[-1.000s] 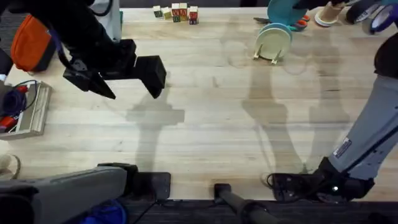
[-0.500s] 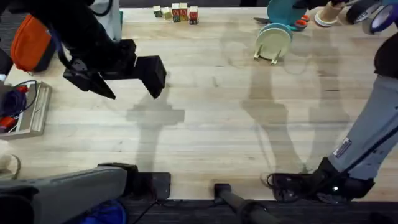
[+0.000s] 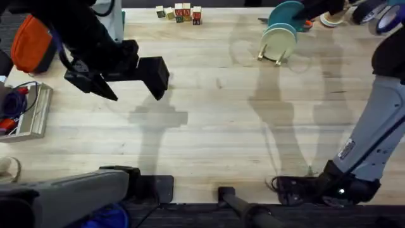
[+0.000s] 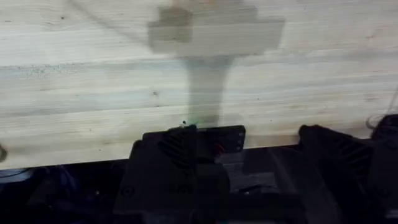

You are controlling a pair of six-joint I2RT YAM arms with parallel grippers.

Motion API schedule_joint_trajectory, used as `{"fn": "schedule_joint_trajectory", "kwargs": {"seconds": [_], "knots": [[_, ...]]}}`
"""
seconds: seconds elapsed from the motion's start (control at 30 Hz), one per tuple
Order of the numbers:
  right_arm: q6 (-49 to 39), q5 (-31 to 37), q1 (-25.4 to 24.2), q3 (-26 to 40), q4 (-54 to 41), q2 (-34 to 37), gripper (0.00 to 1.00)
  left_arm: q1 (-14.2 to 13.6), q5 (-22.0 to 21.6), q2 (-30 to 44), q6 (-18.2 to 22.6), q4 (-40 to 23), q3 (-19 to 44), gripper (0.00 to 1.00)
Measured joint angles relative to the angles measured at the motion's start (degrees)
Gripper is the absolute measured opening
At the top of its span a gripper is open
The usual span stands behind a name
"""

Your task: Pick up the plates from the table one by one and place each into a slot on the dish rack.

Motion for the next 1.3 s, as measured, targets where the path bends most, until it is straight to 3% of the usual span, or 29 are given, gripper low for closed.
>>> {"fn": "schedule_joint_trajectory", "kwargs": {"seconds": [1.3], "knots": [[1.02,0.37,0.0,0.82,1.6,0.47,0.03,0.0,0.0,0.0,0.0,0.0,0.0,0.994]]}}
